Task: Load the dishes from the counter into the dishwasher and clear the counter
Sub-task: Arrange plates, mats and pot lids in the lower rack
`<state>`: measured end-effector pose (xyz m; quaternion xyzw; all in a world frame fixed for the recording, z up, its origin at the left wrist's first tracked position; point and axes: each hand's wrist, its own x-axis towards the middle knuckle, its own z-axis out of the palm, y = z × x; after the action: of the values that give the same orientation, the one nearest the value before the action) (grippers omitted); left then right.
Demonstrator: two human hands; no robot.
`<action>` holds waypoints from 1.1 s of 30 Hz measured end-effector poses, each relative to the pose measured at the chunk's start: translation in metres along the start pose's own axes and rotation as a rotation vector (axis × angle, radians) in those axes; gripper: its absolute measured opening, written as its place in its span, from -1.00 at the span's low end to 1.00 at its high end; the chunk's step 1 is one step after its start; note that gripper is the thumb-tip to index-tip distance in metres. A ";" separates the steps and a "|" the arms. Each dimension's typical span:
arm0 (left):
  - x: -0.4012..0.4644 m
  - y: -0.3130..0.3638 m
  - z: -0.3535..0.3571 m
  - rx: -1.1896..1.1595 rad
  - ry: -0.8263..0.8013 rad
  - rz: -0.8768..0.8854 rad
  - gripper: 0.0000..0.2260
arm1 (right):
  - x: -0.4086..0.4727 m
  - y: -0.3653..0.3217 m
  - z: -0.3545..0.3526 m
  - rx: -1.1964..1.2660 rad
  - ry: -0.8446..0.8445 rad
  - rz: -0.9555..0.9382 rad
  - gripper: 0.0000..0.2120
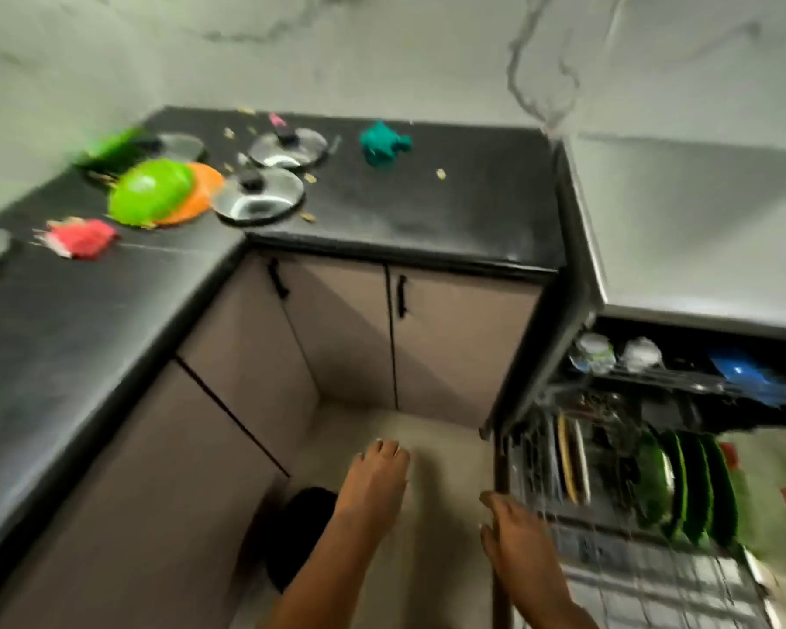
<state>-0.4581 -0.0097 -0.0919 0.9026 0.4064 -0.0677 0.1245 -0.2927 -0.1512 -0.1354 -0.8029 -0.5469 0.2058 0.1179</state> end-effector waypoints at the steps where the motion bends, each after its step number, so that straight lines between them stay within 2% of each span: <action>1: -0.005 -0.015 -0.019 0.008 0.026 -0.036 -0.74 | 0.004 -0.017 -0.008 -0.021 -0.028 -0.066 -0.59; 5: -0.021 -0.072 -0.092 0.044 0.181 -0.168 -0.83 | 0.028 -0.084 -0.041 -0.093 0.024 -0.260 -0.63; 9: -0.032 -0.118 -0.145 0.003 0.290 -0.293 -0.74 | 0.057 -0.143 -0.067 -0.064 0.146 -0.353 -0.65; 18: -0.023 -0.205 -0.179 -0.013 0.404 -0.468 -0.61 | 0.136 -0.233 -0.093 0.041 0.237 -0.506 -0.71; 27: 0.063 -0.304 -0.210 -0.148 0.385 -0.633 -0.46 | 0.270 -0.304 -0.097 0.133 0.233 -0.592 -0.76; 33: 0.130 -0.377 -0.235 -0.227 0.286 -0.774 -0.29 | 0.361 -0.345 -0.102 0.206 0.242 -0.658 -0.80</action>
<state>-0.6499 0.3900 0.0408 0.6646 0.7331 0.0618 0.1306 -0.4179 0.3159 0.0252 -0.5863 -0.7344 0.1144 0.3221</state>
